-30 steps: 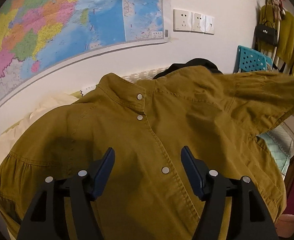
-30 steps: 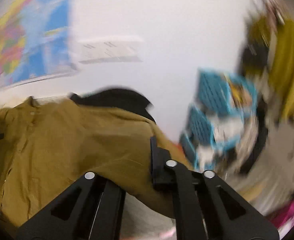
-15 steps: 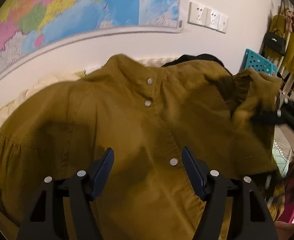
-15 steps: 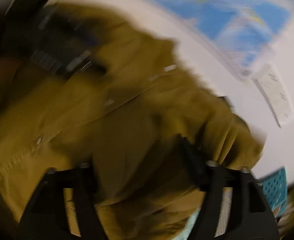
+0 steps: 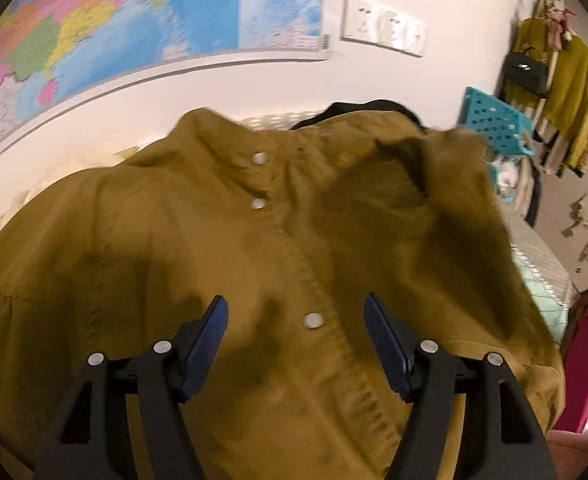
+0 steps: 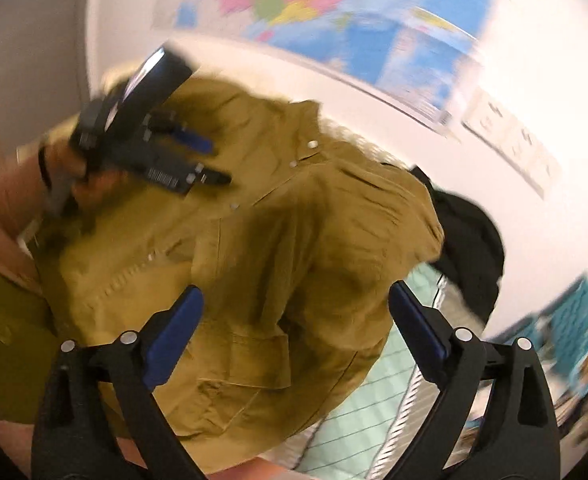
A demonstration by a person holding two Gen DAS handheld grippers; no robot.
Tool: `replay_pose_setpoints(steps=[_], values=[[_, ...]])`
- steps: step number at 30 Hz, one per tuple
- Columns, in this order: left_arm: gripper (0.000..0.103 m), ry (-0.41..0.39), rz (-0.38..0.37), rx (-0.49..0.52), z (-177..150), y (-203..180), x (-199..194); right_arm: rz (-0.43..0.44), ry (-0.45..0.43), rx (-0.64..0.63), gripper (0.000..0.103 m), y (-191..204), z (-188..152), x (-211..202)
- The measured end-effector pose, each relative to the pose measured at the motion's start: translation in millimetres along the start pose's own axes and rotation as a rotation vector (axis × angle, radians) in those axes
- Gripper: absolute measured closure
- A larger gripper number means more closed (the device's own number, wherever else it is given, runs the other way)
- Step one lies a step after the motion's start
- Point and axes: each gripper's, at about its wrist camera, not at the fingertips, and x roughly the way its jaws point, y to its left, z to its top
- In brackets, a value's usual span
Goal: Fold large clothes
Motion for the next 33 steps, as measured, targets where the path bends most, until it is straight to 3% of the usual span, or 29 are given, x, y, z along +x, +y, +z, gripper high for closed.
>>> replay_pose_setpoints(steps=[4, 7, 9, 10, 11, 12, 17, 20, 23, 26, 28, 29, 30, 31, 32, 33], values=[[0.033, -0.024, -0.016, 0.023, 0, -6, -8, 0.173, 0.017, 0.200, 0.026, -25, -23, 26], [0.030, -0.027, -0.007, 0.023, -2, -3, -14, 0.226, 0.099, 0.258, 0.040, -25, -38, 64], [0.030, -0.025, -0.005, 0.010, -4, 4, -19, 0.288, 0.157, 0.293, 0.065, -24, -43, 89], [0.030, -0.025, -0.001, 0.003, -5, 7, -20, 0.314, 0.169, 0.306, 0.070, -25, -43, 96], [0.030, -0.026, 0.000, -0.003, -6, 11, -22, 0.359, 0.158, 0.314, 0.090, -27, -40, 99], [0.030, -0.030, 0.001, -0.014, -8, 17, -26, 0.404, 0.141, 0.329, 0.094, -29, -36, 98], [0.029, -0.096, -0.038, -0.038, -14, 41, -59, 0.560, -0.029, 0.311, 0.097, -26, 17, 70], [0.028, -0.143, -0.042, -0.031, -16, 50, -78, 0.604, -0.074, 0.287, 0.097, -17, 56, 78], [0.027, -0.185, -0.071, -0.037, -19, 58, -98, 0.647, -0.053, 0.322, 0.097, -11, 84, 112], [0.012, -0.205, -0.138, -0.058, -23, 62, -105, 0.659, -0.001, 0.374, 0.097, -5, 106, 157], [0.011, -0.198, -0.171, -0.064, -25, 64, -101, 0.664, 0.028, 0.404, 0.095, -2, 116, 182], [0.011, -0.181, -0.172, -0.067, -27, 63, -95, 0.647, 0.053, 0.458, 0.087, -5, 118, 198], [0.011, -0.167, -0.179, -0.063, -28, 61, -92, 0.650, 0.067, 0.493, 0.065, -9, 118, 206], [0.011, -0.149, -0.192, -0.053, -29, 58, -86, 0.660, 0.072, 0.518, 0.051, -13, 115, 210], [0.011, -0.135, -0.208, -0.041, -30, 53, -81, 0.657, 0.054, 0.558, 0.043, -22, 112, 210], [0.011, -0.121, -0.226, -0.020, -31, 45, -76, 0.646, 0.029, 0.566, 0.043, -28, 110, 205]])
